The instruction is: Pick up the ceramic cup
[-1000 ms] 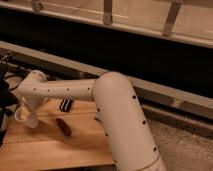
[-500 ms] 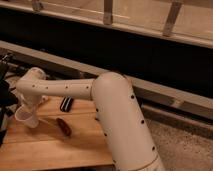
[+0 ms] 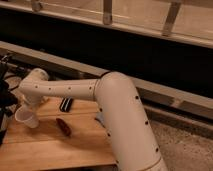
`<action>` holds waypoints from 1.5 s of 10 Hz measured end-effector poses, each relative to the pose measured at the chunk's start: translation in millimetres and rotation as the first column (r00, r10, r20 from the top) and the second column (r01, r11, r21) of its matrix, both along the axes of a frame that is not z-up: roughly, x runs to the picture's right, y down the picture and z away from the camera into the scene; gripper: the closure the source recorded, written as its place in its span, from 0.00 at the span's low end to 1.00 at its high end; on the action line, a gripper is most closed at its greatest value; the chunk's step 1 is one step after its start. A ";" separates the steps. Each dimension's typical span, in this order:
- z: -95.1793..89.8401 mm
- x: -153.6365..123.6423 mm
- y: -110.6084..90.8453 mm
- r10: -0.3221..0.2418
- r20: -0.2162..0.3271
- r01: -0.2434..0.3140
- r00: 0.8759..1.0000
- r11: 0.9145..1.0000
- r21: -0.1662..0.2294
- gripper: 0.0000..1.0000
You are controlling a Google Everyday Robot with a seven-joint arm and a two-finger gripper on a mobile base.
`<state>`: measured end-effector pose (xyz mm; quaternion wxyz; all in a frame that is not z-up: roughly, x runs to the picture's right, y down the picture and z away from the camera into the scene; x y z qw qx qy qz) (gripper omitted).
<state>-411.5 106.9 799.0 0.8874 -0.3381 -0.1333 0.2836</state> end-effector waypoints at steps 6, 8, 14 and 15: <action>-5.9 7.9 -2.1 0.024 0.002 -0.024 1.000 0.999 0.026 0.56; -8.3 12.8 -0.7 0.024 0.001 -0.024 1.000 0.999 0.036 0.42; -16.3 16.5 -7.5 0.037 -0.002 -0.037 0.999 0.997 0.066 0.66; -19.9 18.6 -9.2 0.041 -0.001 -0.041 0.999 0.996 0.074 0.74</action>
